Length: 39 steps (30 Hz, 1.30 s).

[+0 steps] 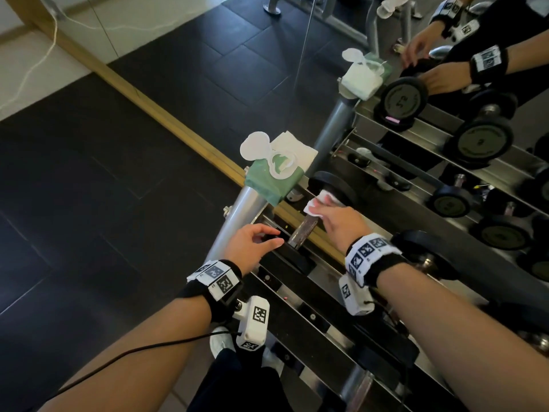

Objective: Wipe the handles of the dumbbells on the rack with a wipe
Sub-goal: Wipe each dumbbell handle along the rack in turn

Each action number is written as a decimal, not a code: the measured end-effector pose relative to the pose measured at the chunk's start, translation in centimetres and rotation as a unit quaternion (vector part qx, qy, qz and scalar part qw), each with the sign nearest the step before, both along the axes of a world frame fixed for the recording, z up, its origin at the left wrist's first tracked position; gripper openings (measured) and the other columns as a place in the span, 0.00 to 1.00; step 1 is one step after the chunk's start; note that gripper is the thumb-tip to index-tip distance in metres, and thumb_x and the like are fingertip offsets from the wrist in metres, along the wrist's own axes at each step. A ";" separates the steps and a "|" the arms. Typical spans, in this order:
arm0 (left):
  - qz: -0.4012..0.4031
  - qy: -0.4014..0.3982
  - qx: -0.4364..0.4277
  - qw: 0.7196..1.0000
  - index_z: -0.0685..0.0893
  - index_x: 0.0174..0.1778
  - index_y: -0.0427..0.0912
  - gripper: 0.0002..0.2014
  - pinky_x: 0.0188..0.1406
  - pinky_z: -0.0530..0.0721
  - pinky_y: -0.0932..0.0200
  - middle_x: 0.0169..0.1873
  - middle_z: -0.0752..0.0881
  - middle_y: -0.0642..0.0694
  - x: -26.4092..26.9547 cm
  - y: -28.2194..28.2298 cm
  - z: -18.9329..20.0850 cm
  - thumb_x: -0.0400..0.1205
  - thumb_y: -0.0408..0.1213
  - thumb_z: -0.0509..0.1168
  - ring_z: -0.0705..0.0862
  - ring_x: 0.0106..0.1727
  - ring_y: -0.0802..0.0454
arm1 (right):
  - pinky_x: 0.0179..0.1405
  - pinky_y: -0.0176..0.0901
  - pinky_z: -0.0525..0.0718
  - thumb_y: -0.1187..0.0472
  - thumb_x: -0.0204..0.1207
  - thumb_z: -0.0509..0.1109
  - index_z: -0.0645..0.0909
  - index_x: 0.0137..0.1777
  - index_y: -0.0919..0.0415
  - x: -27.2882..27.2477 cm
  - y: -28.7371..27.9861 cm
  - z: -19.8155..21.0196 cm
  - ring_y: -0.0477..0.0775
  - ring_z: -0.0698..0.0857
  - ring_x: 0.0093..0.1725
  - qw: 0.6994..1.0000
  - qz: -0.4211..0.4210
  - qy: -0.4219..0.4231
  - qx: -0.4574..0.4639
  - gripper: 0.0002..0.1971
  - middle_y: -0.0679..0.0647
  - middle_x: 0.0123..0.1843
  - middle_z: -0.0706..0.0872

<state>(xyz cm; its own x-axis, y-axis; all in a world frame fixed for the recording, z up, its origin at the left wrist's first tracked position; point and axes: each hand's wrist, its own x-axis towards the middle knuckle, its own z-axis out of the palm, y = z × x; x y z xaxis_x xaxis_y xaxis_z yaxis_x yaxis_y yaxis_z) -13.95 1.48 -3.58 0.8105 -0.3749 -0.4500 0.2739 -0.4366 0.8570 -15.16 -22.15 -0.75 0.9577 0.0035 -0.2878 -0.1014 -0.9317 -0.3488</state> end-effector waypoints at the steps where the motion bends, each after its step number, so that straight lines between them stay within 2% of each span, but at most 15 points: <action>1: -0.001 0.000 0.001 1.000 0.88 0.52 0.61 0.08 0.67 0.82 0.46 0.58 0.86 0.52 0.0 0.0 0.0 0.77 0.50 0.74 0.85 0.58 0.55 | 0.79 0.38 0.58 0.68 0.86 0.60 0.79 0.74 0.51 -0.7 0.6 -0.3 0.52 0.69 0.82 0.999 -0.026 -0.003 0.023 0.21 0.51 0.81 0.74; 4: -0.003 -0.003 0.004 1.000 0.87 0.52 0.62 0.08 0.67 0.82 0.45 0.59 0.85 0.53 -0.1 0.0 0.1 0.78 0.51 0.74 0.84 0.59 0.55 | 0.78 0.55 0.73 0.61 0.87 0.59 0.77 0.75 0.43 -3.0 1.7 -0.9 0.60 0.80 0.72 0.997 -0.060 0.014 0.048 0.20 0.56 0.75 0.80; 7: -0.005 0.004 0.005 1.000 0.87 0.52 0.62 0.09 0.68 0.81 0.44 0.60 0.84 0.52 0.0 0.1 0.2 0.77 0.51 0.74 0.84 0.61 0.54 | 0.71 0.59 0.80 0.57 0.88 0.56 0.73 0.76 0.37 -3.8 1.6 -0.9 0.61 0.84 0.65 0.997 -0.061 0.026 0.051 0.20 0.60 0.66 0.85; 10: -0.001 0.012 0.001 1.000 0.87 0.52 0.60 0.09 0.69 0.80 0.44 0.61 0.84 0.52 0.0 0.1 0.3 0.77 0.49 0.74 0.83 0.62 0.53 | 0.68 0.61 0.82 0.60 0.87 0.58 0.69 0.77 0.36 -3.4 1.6 -1.0 0.62 0.84 0.65 0.996 -0.085 0.003 0.038 0.23 0.60 0.65 0.85; 12: 0.001 0.010 0.002 1.000 0.88 0.53 0.59 0.09 0.70 0.79 0.44 0.61 0.84 0.52 0.0 0.0 0.3 0.77 0.48 0.74 0.83 0.62 0.53 | 0.67 0.58 0.83 0.63 0.85 0.60 0.72 0.76 0.38 -2.8 1.7 -1.1 0.63 0.84 0.66 0.989 -0.138 -0.029 0.049 0.24 0.60 0.66 0.84; 15: 0.005 0.010 -0.001 1.000 0.88 0.54 0.57 0.10 0.70 0.80 0.44 0.61 0.85 0.51 -0.1 -0.1 0.4 0.78 0.48 0.74 0.84 0.62 0.52 | 0.63 0.51 0.82 0.59 0.86 0.59 0.76 0.73 0.37 -2.5 2.3 -1.5 0.62 0.84 0.63 0.971 -0.208 -0.045 0.105 0.20 0.61 0.63 0.84; 20: 0.010 0.009 0.000 1.000 0.89 0.50 0.60 0.08 0.68 0.82 0.45 0.57 0.87 0.50 0.0 -0.1 0.2 0.76 0.49 0.76 0.85 0.59 0.52 | 0.64 0.50 0.81 0.59 0.86 0.60 0.78 0.74 0.43 -4.6 4.2 -1.3 0.63 0.84 0.64 0.983 -0.160 -0.024 0.084 0.19 0.63 0.65 0.84; 23: 0.009 0.011 -0.011 1.000 0.89 0.50 0.61 0.08 0.67 0.82 0.44 0.57 0.87 0.50 0.0 -0.1 0.1 0.76 0.48 0.76 0.86 0.59 0.51 | 0.65 0.40 0.77 0.60 0.86 0.62 0.81 0.71 0.44 -5.6 4.5 -0.9 0.50 0.83 0.59 0.985 -0.127 0.007 0.113 0.17 0.53 0.63 0.84; 26: 0.007 0.012 -0.013 1.000 0.89 0.50 0.62 0.08 0.67 0.82 0.43 0.58 0.87 0.50 -0.1 -0.1 0.0 0.76 0.48 0.76 0.86 0.60 0.50 | 0.57 0.29 0.75 0.60 0.86 0.62 0.85 0.65 0.45 -5.2 3.7 -0.1 0.37 0.81 0.52 0.959 -0.181 0.006 0.219 0.15 0.44 0.58 0.83; 28: 0.009 0.013 -0.014 1.000 0.89 0.49 0.62 0.08 0.67 0.82 0.43 0.58 0.88 0.49 -0.1 -0.1 -0.1 0.76 0.49 0.76 0.86 0.60 0.49 | 0.54 0.33 0.81 0.61 0.86 0.61 0.84 0.65 0.46 -4.2 2.9 0.3 0.45 0.84 0.57 0.926 -0.260 -0.043 0.269 0.15 0.50 0.61 0.85; 30: 0.008 0.011 -0.011 1.000 0.88 0.49 0.64 0.07 0.68 0.82 0.43 0.57 0.88 0.51 0.0 -0.1 -0.1 0.76 0.50 0.76 0.86 0.60 0.51 | 0.60 0.47 0.85 0.61 0.86 0.60 0.84 0.67 0.47 -3.0 2.4 0.4 0.54 0.83 0.63 0.909 -0.317 -0.073 0.262 0.16 0.56 0.64 0.84; 33: 0.008 0.003 -0.002 1.000 0.88 0.49 0.65 0.07 0.69 0.81 0.45 0.57 0.88 0.54 -0.1 -0.1 -0.3 0.75 0.52 0.75 0.86 0.60 0.53 | 0.70 0.56 0.80 0.62 0.86 0.61 0.82 0.71 0.49 -2.4 2.8 -0.5 0.58 0.81 0.67 0.929 -0.305 -0.050 0.204 0.17 0.60 0.67 0.83; 35: 0.008 0.004 -0.003 1.000 0.88 0.49 0.65 0.08 0.70 0.80 0.45 0.57 0.88 0.55 -0.1 -0.1 -0.3 0.75 0.52 0.75 0.86 0.60 0.54 | 0.62 0.44 0.83 0.61 0.86 0.62 0.82 0.71 0.48 -3.2 3.6 -1.5 0.53 0.82 0.61 0.947 -0.274 -0.058 0.158 0.17 0.61 0.64 0.84; 37: 0.006 0.006 -0.009 1.000 0.88 0.49 0.65 0.08 0.69 0.81 0.44 0.57 0.88 0.53 0.0 -0.1 -0.3 0.76 0.51 0.75 0.86 0.61 0.52 | 0.48 0.28 0.78 0.59 0.85 0.63 0.83 0.70 0.47 -4.6 4.6 -2.1 0.46 0.81 0.51 0.956 -0.250 -0.060 0.144 0.16 0.58 0.60 0.86; 39: 0.006 0.009 -0.015 1.000 0.88 0.49 0.63 0.08 0.68 0.81 0.42 0.57 0.87 0.51 0.0 -0.1 -0.3 0.76 0.49 0.76 0.86 0.61 0.51 | 0.53 0.31 0.81 0.57 0.86 0.62 0.82 0.69 0.44 -6.1 5.4 -2.5 0.49 0.85 0.52 0.965 -0.213 -0.038 0.145 0.16 0.56 0.58 0.87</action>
